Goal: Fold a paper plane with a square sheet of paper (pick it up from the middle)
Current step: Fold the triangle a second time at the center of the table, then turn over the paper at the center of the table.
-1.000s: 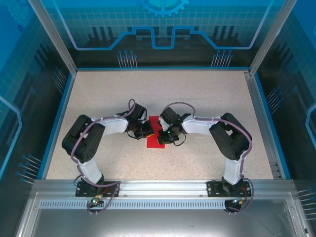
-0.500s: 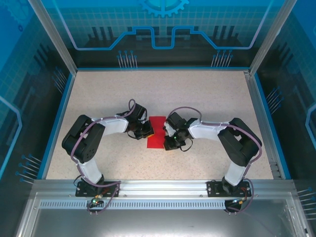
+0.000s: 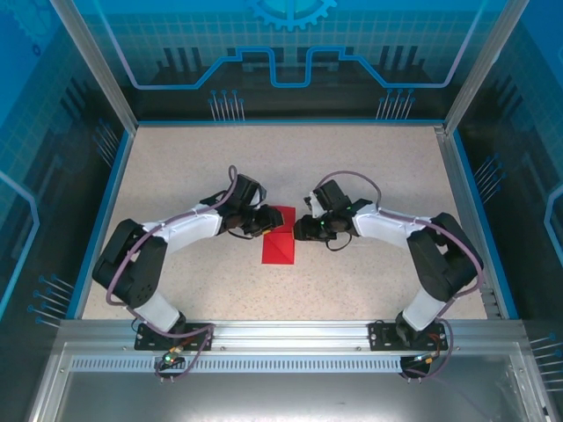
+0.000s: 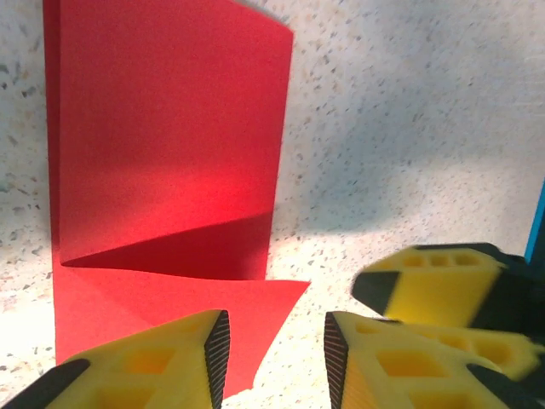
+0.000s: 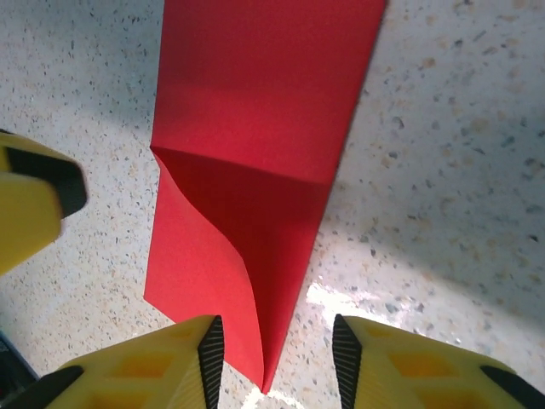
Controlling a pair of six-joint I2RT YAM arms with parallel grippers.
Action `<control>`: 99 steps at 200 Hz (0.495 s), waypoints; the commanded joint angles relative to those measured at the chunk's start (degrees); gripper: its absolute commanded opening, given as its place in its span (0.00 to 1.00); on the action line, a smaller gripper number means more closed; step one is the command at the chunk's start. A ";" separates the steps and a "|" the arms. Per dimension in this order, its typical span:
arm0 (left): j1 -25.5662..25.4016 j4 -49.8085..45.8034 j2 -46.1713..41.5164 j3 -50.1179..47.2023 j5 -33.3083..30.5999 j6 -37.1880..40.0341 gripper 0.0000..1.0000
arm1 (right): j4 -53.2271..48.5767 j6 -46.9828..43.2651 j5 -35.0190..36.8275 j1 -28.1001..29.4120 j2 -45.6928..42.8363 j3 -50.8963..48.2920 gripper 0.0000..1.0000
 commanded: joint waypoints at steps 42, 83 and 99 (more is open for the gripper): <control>0.08 4.62 -2.12 -7.37 -0.95 -5.77 0.39 | 1.91 -3.52 -7.08 -0.66 6.53 4.72 0.33; 0.17 7.94 -0.59 -8.81 1.38 -7.49 0.39 | 4.75 -1.53 -8.27 -1.48 8.64 4.98 0.18; 0.17 8.61 0.17 -8.87 2.14 -7.67 0.39 | 5.43 -1.08 -8.74 -1.94 8.98 4.73 0.12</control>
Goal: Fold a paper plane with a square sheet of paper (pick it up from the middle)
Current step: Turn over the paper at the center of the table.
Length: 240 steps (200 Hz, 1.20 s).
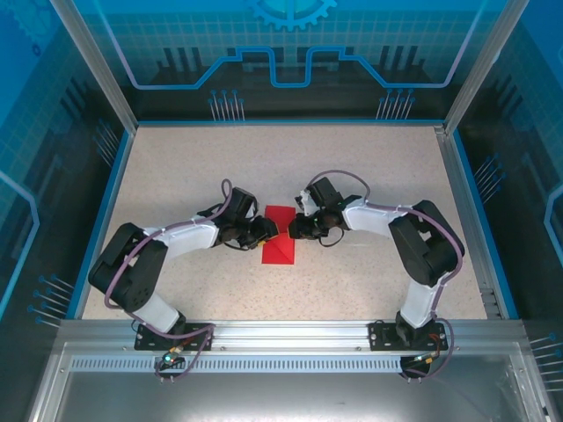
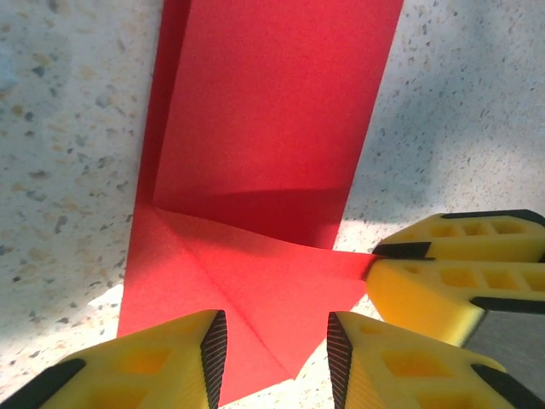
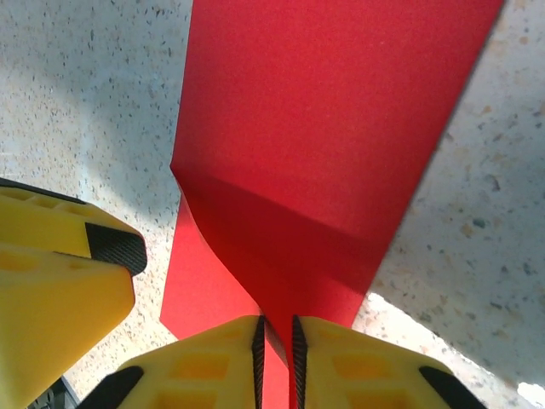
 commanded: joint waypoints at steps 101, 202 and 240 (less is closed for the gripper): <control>0.17 6.55 4.67 -0.50 6.36 -2.58 0.39 | 2.01 2.08 -1.11 -2.98 1.01 -1.04 0.09; 0.17 11.12 7.11 -0.41 8.12 -5.37 0.31 | 1.65 2.67 -1.02 -3.26 0.43 -1.70 0.13; 0.17 11.13 7.22 -0.42 8.24 -5.37 0.17 | 2.39 4.02 0.45 -4.27 -3.83 -3.89 0.34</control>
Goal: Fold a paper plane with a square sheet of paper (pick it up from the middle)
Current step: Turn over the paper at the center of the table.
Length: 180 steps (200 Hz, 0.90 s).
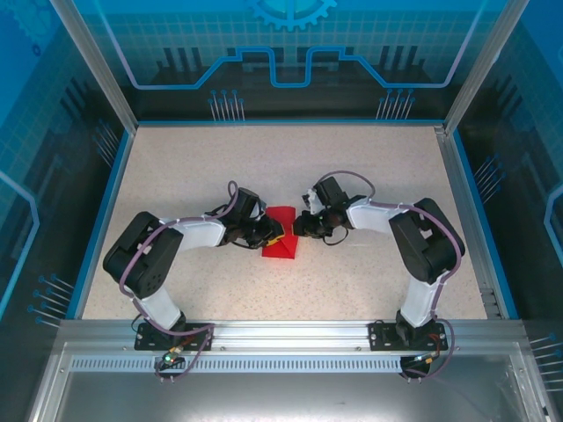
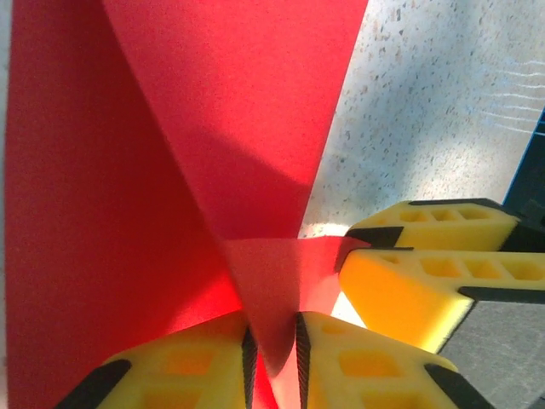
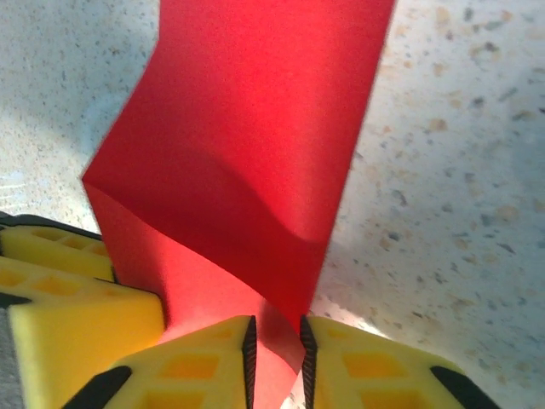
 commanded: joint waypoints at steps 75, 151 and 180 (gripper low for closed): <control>-0.01 -5.32 -2.58 2.52 -0.09 3.72 0.04 | -4.32 3.56 13.45 -5.85 -18.88 -6.06 0.73; -0.23 -37.20 -10.24 22.37 -10.43 20.97 0.03 | -7.59 3.15 21.99 -9.21 -29.63 -9.97 0.99; -1.46 -46.78 -8.60 30.02 -22.65 27.95 0.03 | -8.01 2.89 23.09 -9.91 -31.84 -10.86 0.99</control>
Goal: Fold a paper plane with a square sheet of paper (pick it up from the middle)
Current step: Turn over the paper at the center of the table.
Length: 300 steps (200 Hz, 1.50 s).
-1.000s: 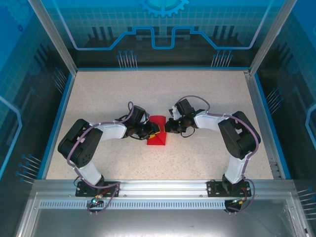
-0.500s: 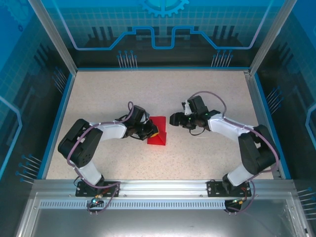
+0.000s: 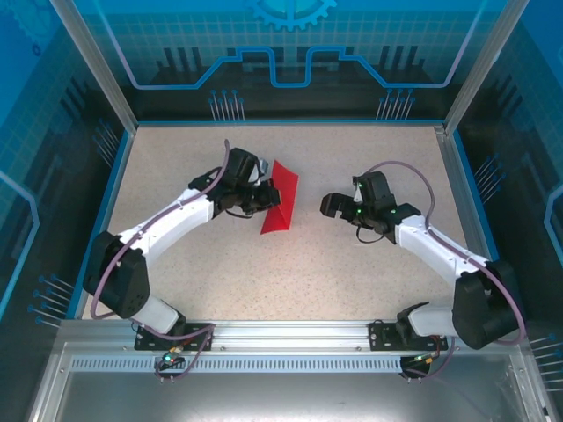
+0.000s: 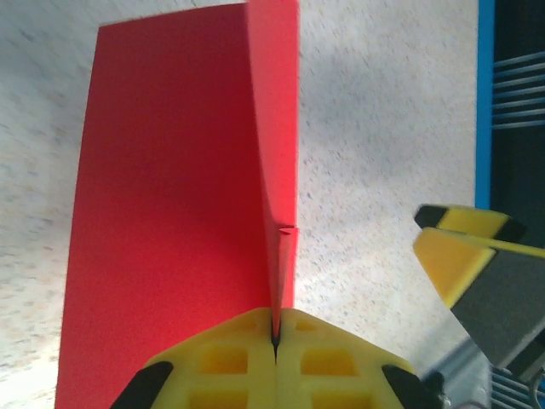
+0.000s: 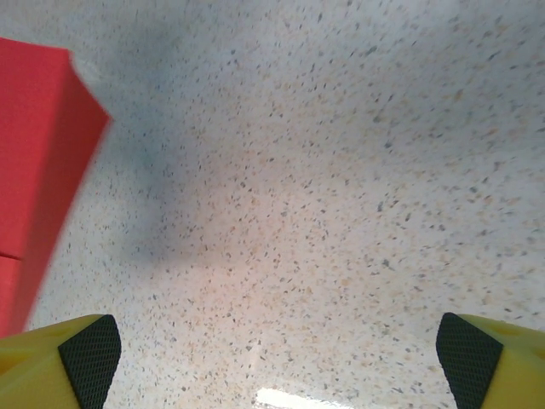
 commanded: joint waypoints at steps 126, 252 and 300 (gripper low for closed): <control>-18.42 -39.57 36.81 37.11 -66.29 15.90 0.04 | -7.39 1.03 5.53 -10.13 -7.54 -4.35 1.00; -19.92 -31.04 47.94 42.15 -48.01 16.09 0.10 | -10.11 1.91 5.62 -13.40 -6.95 -5.28 0.99; -21.33 -29.92 41.76 40.94 -40.77 15.67 0.35 | -10.42 1.89 4.68 -13.71 -6.61 -4.58 1.00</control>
